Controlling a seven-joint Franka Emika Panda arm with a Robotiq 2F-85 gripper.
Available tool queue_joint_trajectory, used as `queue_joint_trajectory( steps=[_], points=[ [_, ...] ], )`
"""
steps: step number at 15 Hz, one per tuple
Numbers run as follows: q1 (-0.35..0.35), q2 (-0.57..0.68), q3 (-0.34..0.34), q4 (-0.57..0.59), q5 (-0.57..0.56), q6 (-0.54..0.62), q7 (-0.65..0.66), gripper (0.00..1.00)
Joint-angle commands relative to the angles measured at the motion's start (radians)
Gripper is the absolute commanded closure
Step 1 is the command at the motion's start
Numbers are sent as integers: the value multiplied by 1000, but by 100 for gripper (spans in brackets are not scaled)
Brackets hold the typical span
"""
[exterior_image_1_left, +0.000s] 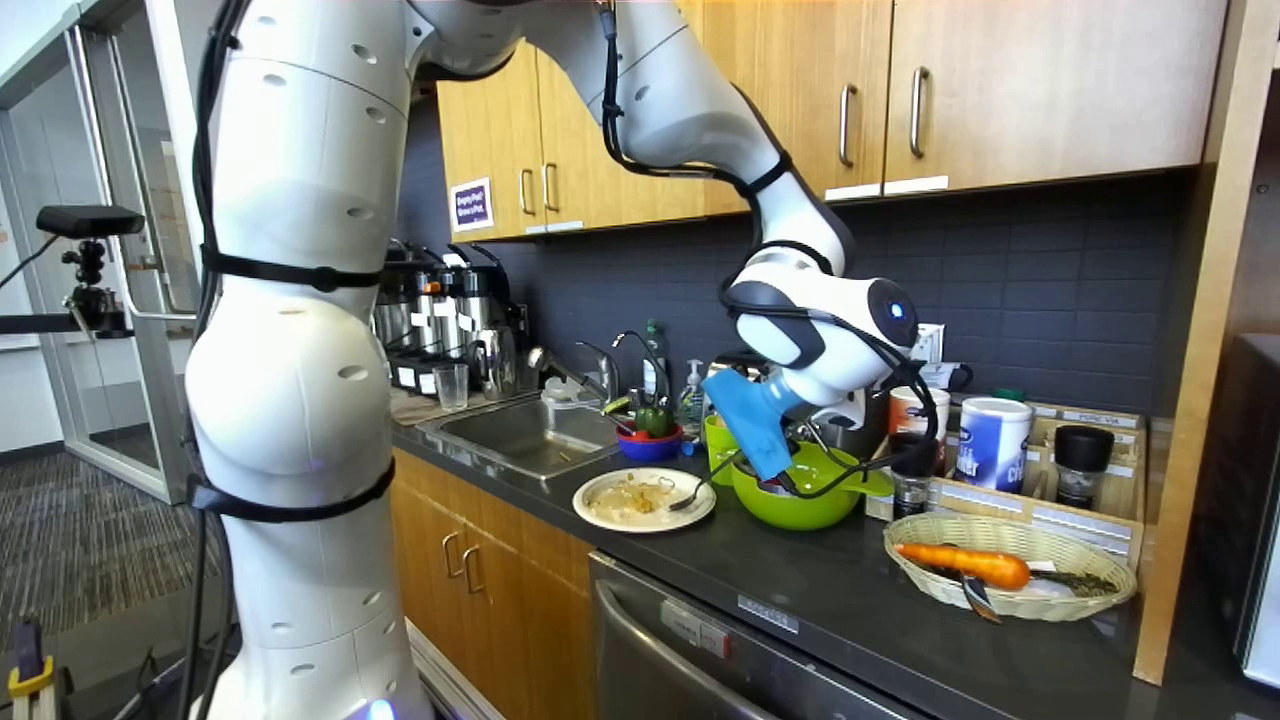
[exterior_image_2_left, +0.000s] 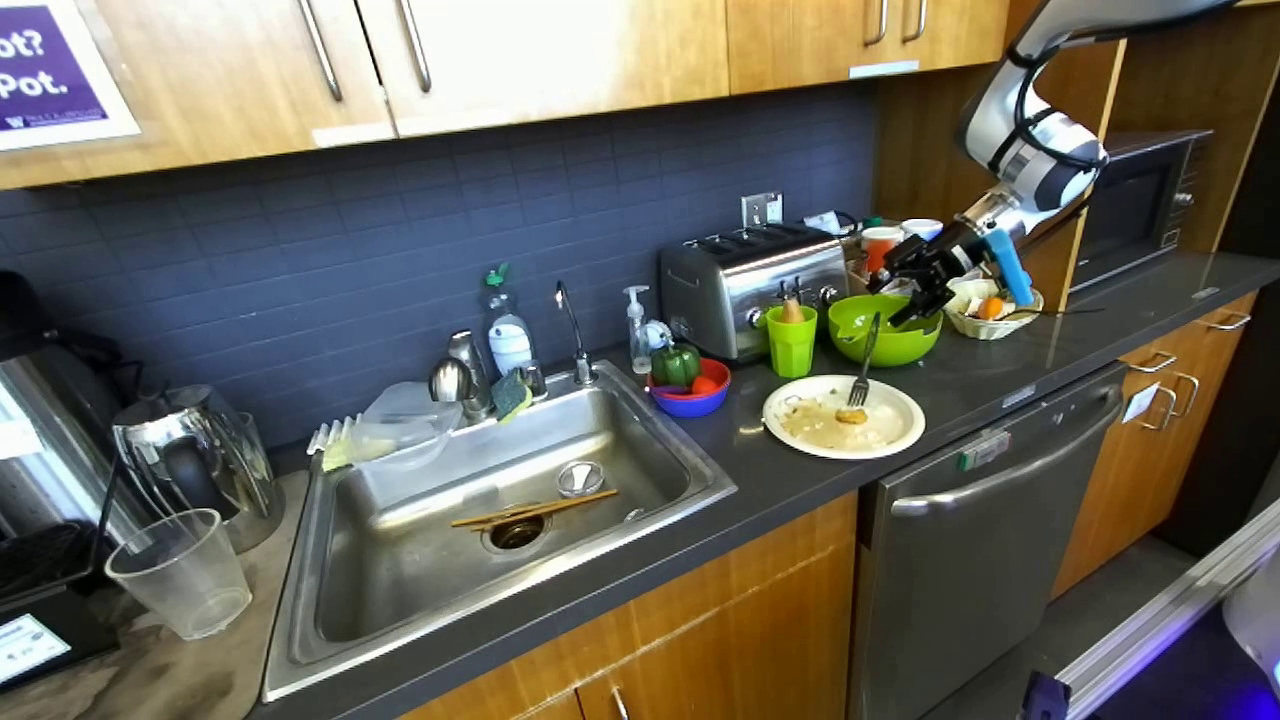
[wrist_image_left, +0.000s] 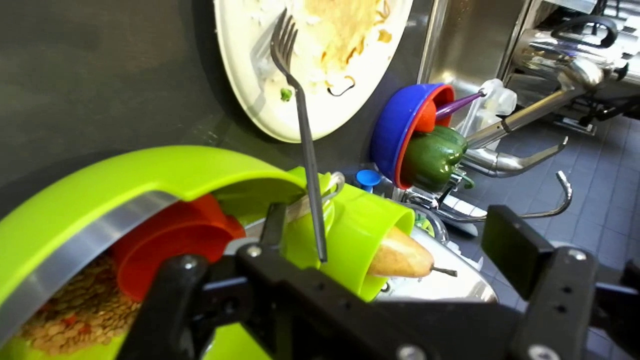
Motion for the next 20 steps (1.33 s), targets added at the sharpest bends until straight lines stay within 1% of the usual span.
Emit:
queue_joint_trajectory(
  steps=[1,6,15,16,17,18,19,20],
  points=[
    [8,8,4,10,15,10,9,0],
    [7,24,5,20,16,13,2,0],
    [16,40,12,70,6,10,19,0],
    [17,41,12,73,6,10,19,4],
    [16,43,13,71,9,11,14,13],
    [17,44,13,72,9,12,14,28],
    [17,46,13,73,9,12,13,29],
    [16,46,13,73,8,12,13,36]
  ],
)
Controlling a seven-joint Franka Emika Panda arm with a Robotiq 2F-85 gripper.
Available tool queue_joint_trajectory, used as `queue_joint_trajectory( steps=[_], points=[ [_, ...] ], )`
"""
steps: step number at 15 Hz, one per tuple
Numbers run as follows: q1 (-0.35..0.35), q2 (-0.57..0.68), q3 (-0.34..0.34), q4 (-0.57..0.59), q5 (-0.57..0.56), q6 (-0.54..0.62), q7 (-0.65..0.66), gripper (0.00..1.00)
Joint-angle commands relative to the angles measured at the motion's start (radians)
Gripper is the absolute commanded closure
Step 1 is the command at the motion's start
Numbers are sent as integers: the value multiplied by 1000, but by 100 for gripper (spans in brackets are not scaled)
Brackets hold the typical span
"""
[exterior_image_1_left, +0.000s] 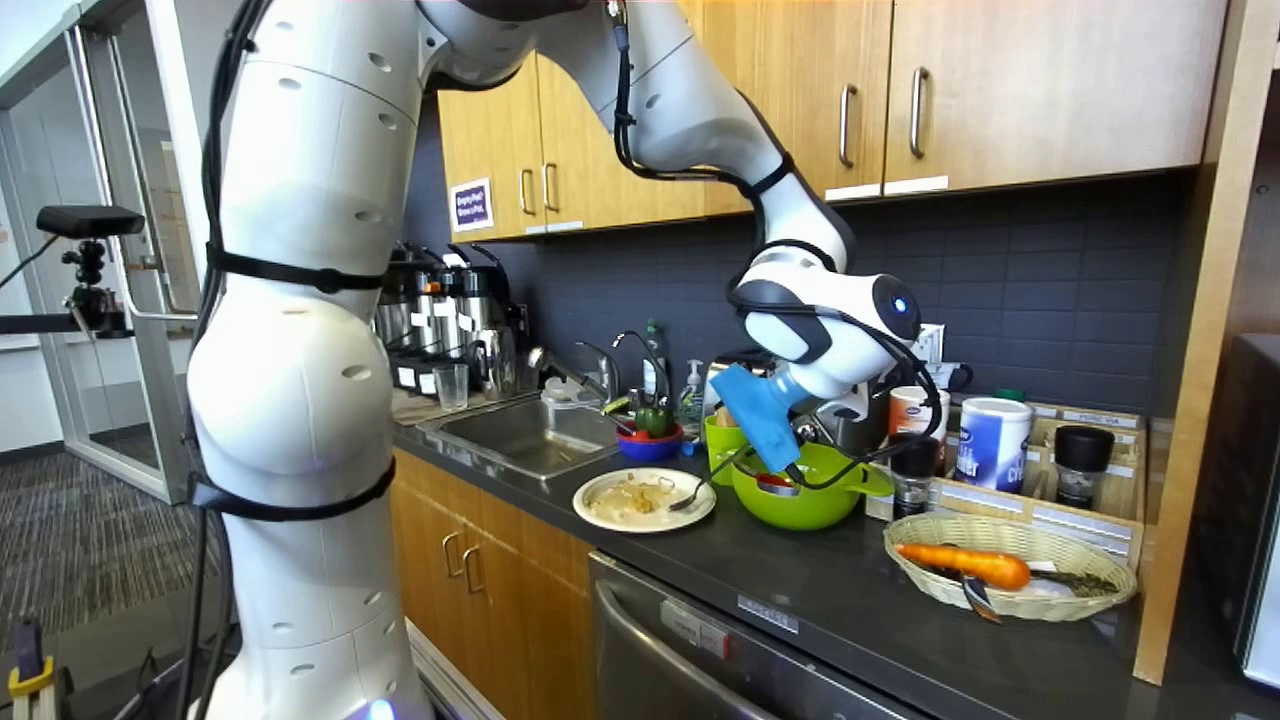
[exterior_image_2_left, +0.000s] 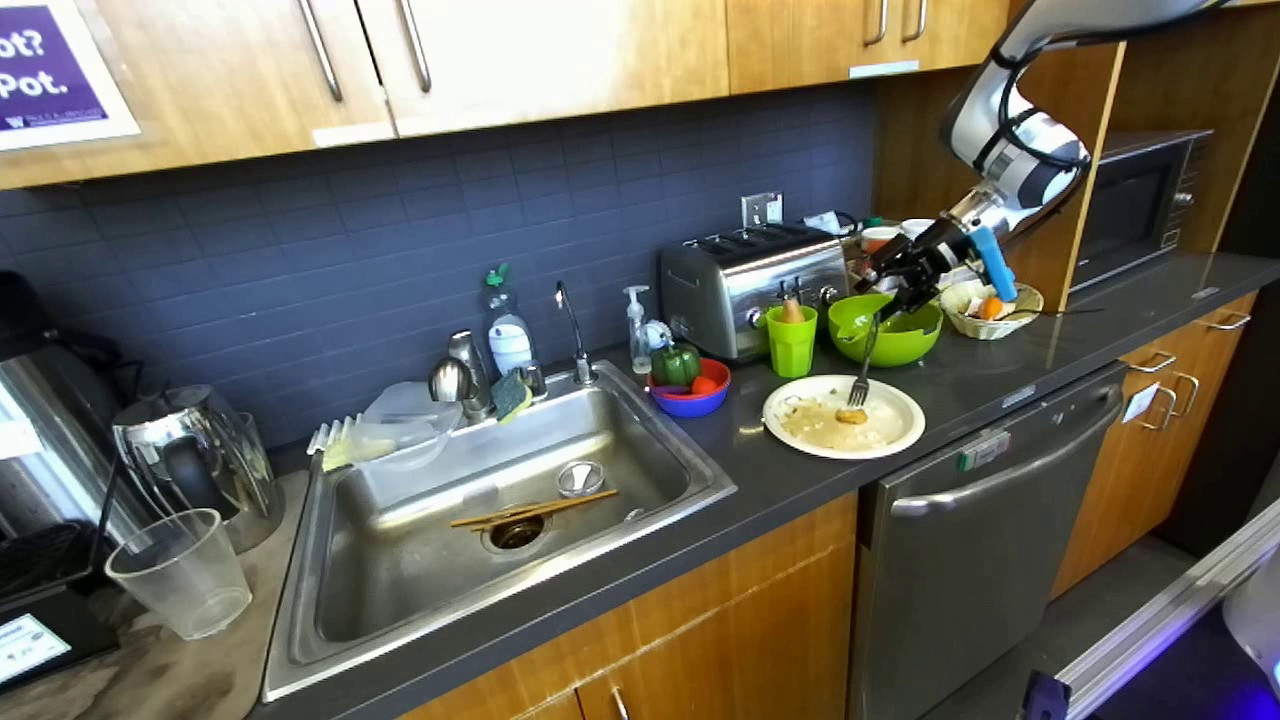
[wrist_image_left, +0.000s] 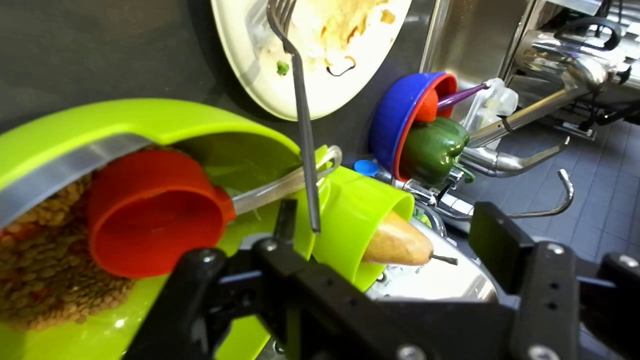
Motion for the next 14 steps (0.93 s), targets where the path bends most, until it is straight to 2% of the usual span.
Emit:
queue_joint_trajectory(
  steps=[1,5,8,14],
  points=[
    [2,9,4,12,9,11,10,43],
    [1,12,3,14,10,11,11,76],
    [-2,18,2,19,9,8,13,98],
    [-9,17,-1,21,11,6,13,99]
  ],
)
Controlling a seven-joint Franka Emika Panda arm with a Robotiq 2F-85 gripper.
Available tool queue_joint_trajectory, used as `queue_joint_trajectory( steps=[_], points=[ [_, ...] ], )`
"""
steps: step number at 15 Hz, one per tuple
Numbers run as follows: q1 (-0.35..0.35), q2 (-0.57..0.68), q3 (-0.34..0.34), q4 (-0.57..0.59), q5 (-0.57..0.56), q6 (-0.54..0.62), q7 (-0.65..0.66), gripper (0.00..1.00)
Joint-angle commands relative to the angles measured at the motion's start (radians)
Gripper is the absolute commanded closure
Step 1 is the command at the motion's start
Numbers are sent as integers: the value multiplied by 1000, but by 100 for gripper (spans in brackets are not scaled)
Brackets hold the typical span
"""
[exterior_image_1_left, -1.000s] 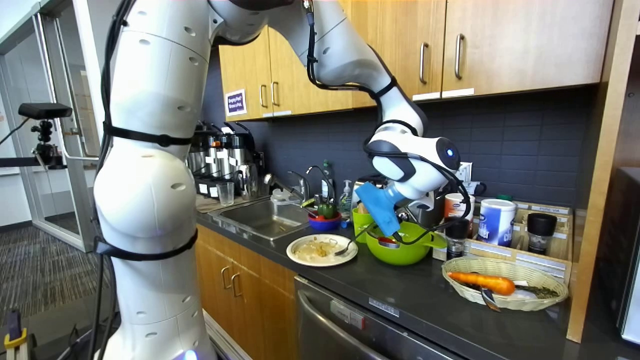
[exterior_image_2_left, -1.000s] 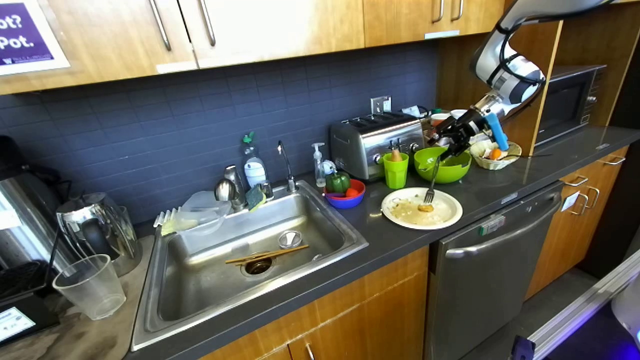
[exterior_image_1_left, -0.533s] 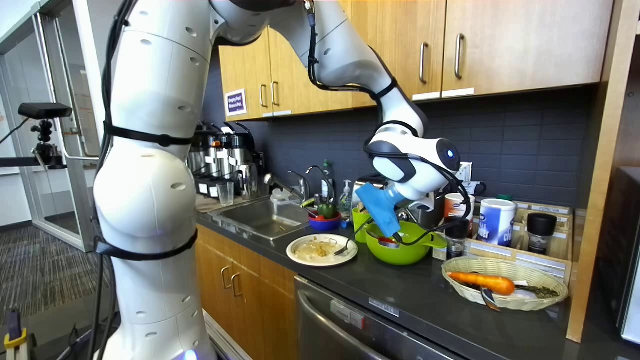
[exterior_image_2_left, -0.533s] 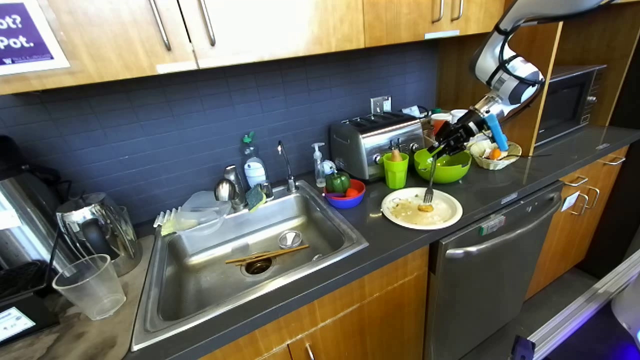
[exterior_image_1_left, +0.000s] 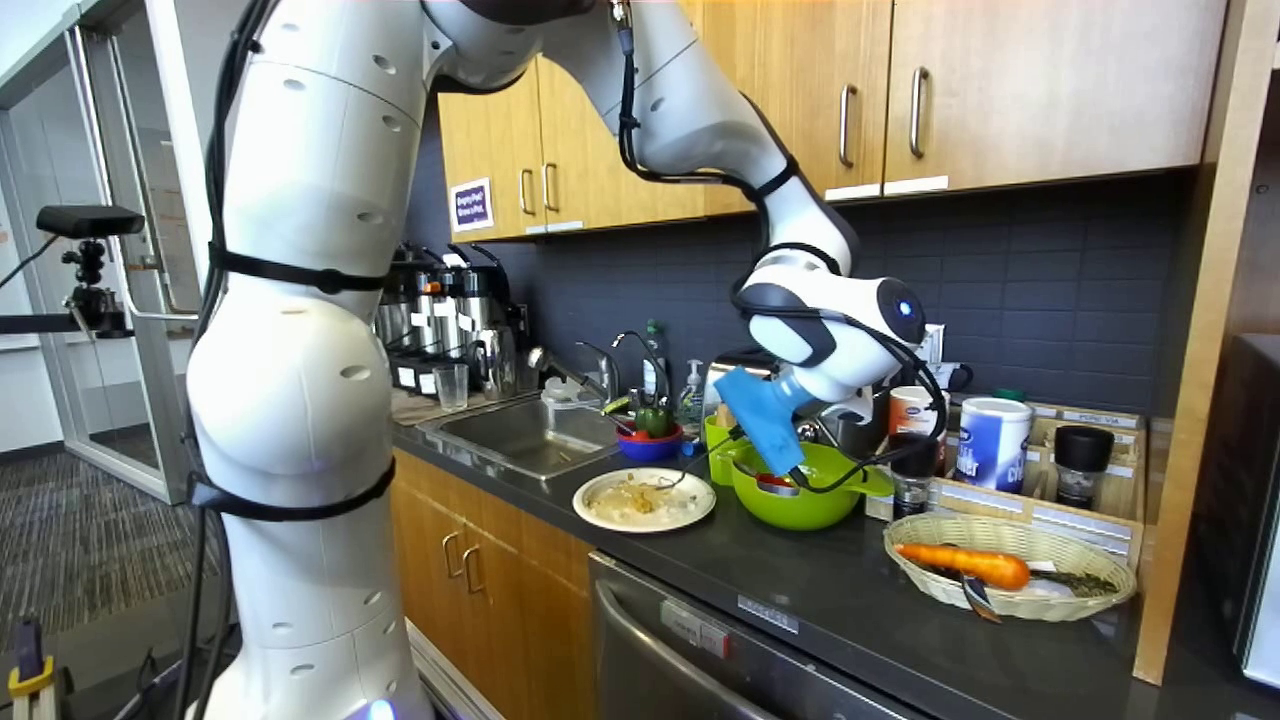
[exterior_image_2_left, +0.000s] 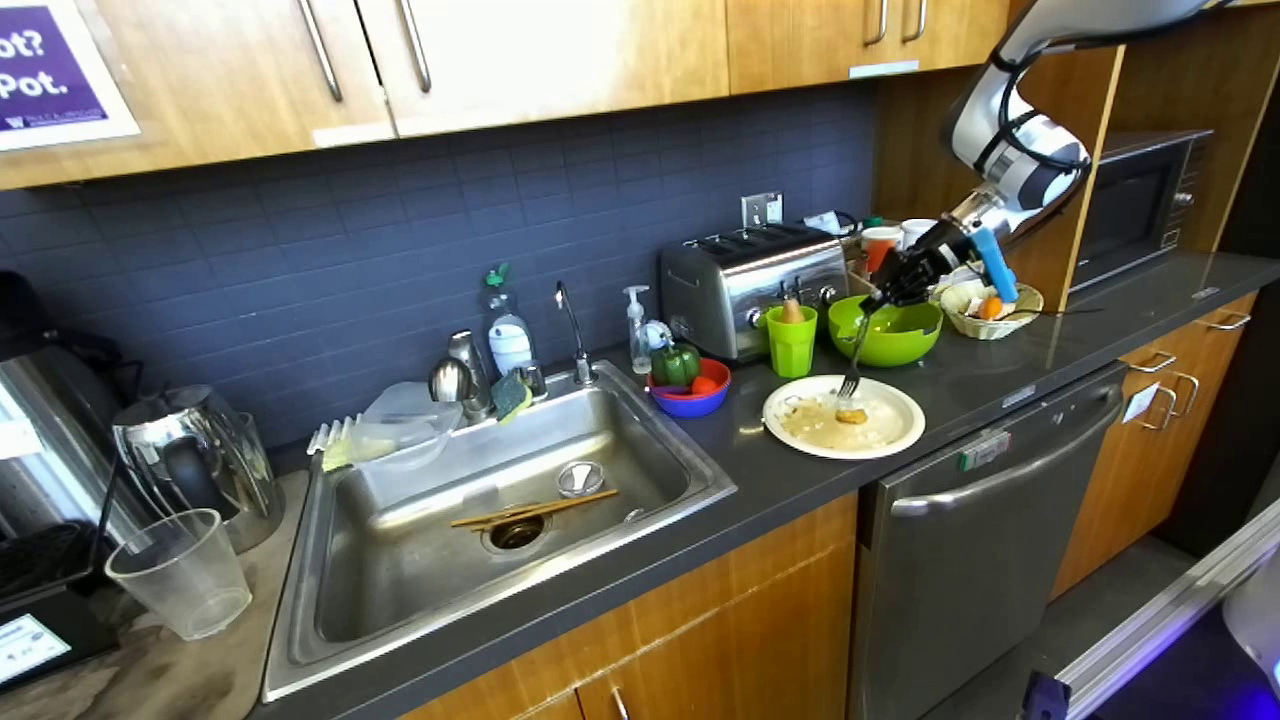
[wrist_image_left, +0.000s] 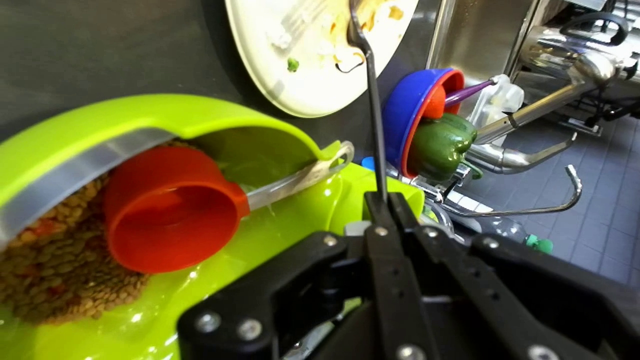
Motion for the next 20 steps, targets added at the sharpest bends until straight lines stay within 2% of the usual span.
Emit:
queue_joint_trajectory(
  steps=[1,9,14,20],
  points=[
    [-4,3,-1,8,11,5,8,99],
    [23,-105,6,-52,13,156,-27,99],
    [38,-195,15,-104,0,186,-26,99],
    [77,-357,38,-267,-13,355,-70,99]
  ],
)
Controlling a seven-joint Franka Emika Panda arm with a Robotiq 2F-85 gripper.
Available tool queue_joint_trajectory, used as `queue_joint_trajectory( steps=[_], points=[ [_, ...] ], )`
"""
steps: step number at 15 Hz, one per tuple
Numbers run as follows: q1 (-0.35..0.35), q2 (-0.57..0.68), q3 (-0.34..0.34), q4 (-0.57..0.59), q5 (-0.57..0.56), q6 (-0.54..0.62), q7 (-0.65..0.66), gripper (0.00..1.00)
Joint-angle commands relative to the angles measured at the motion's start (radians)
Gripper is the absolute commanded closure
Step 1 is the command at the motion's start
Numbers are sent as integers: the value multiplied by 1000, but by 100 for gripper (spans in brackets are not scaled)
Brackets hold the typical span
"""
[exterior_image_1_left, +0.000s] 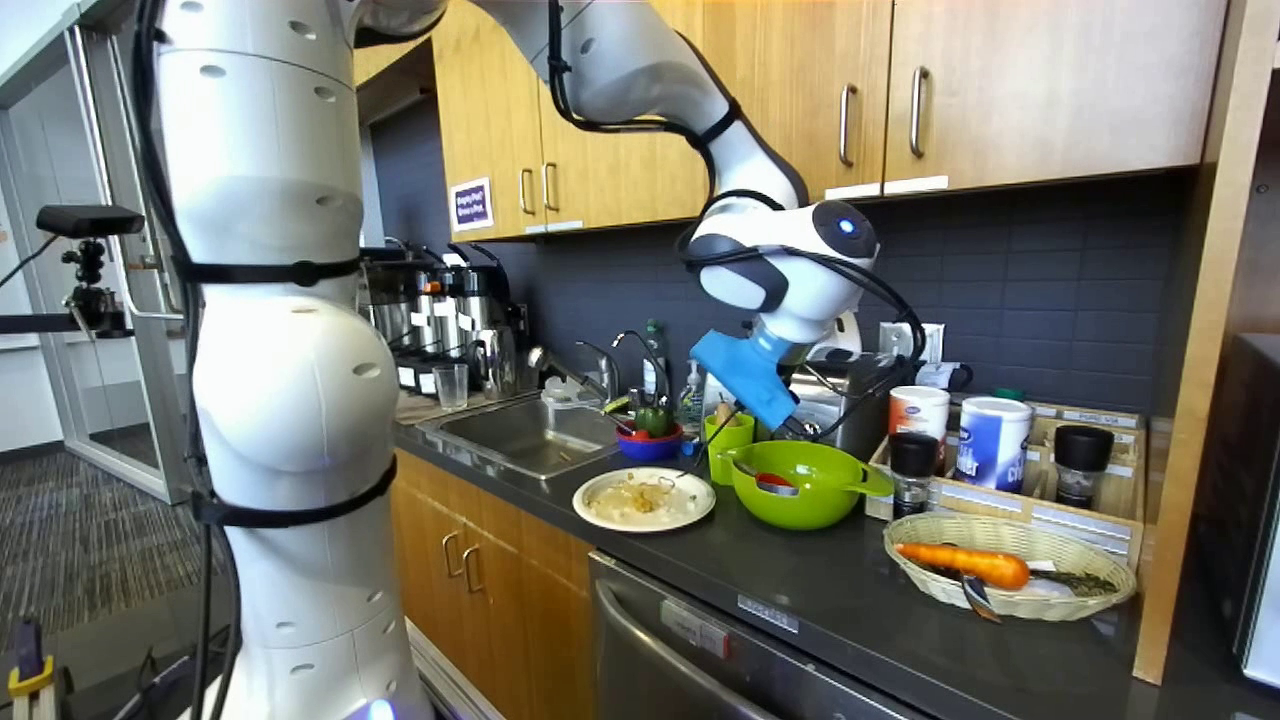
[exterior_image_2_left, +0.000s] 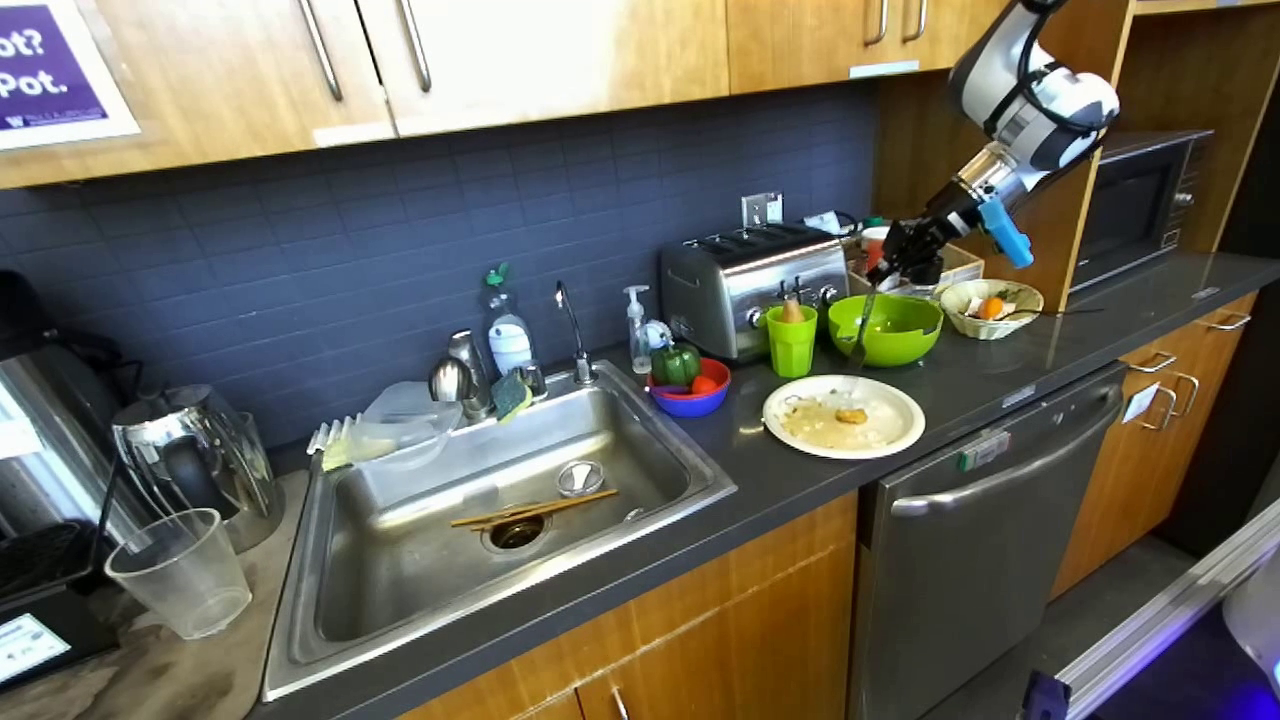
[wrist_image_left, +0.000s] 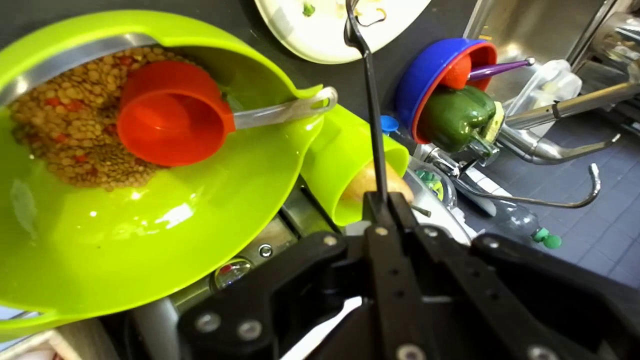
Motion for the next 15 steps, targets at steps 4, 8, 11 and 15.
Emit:
queue_joint_trajectory(
  steps=[4,8,11,15],
  points=[
    [45,-212,46,-199,-12,189,-23,99],
    [61,-284,66,-253,-11,245,-23,99],
    [71,-330,80,-287,-15,292,-11,99],
    [88,-352,122,-310,33,384,-10,99]
  ],
)
